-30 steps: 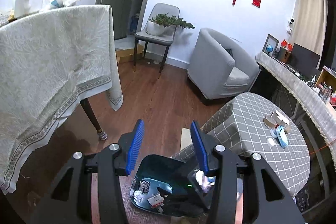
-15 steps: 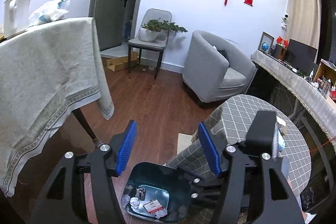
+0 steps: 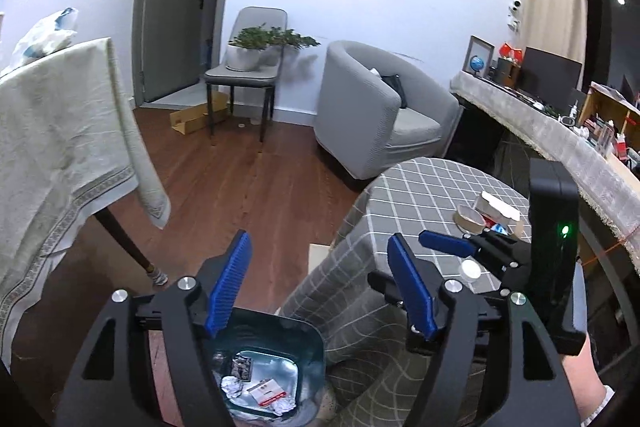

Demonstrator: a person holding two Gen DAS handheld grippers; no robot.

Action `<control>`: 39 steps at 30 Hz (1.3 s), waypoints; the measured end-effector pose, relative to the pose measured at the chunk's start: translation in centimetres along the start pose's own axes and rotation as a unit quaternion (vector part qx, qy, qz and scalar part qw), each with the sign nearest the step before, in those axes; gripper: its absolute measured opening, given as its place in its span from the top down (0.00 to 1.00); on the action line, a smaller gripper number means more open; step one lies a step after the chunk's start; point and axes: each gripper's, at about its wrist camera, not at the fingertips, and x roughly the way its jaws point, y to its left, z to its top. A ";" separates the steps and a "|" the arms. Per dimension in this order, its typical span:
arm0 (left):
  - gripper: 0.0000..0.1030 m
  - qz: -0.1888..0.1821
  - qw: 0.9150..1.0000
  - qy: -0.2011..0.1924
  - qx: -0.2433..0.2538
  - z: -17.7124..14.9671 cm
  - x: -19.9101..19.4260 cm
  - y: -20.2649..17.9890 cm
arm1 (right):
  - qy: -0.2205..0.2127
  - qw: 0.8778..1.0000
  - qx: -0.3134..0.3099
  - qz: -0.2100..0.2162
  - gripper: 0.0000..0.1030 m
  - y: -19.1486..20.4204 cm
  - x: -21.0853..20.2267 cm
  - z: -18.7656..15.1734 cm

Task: Collect trash
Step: 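Move both open tools from the bin back over the table, then close the left tool on the white lid while the right tool grasps the blue wipes pack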

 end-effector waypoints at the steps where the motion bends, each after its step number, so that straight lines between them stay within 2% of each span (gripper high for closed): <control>1: 0.27 -0.003 1.000 0.001 0.004 -0.1 0.3 -0.5 | -0.002 1.000 0.005 -0.003 0.25 -0.6 -0.3 -0.1; 22: 0.25 -0.044 0.997 0.044 0.053 -2.1 6.0 -8.5 | -0.006 0.995 0.068 -0.069 0.23 -10.8 -5.3 -3.6; 25: 0.25 -0.052 0.995 0.051 0.066 -2.8 6.8 -9.7 | 0.001 0.995 0.072 -0.072 0.15 -12.0 -5.8 -4.2; 28: 0.25 -0.060 0.993 0.057 0.087 -3.3 7.7 -11.1 | 0.008 0.994 0.069 -0.080 0.15 -13.0 -6.2 -4.6; 35: 0.26 -0.074 0.990 0.076 0.095 -4.2 9.6 -13.3 | 0.012 0.993 0.090 -0.081 0.15 -15.6 -7.3 -5.8; 39: 0.30 -0.080 0.988 0.086 0.103 -4.6 10.7 -14.6 | 0.013 0.992 0.102 -0.076 0.15 -16.8 -7.7 -6.4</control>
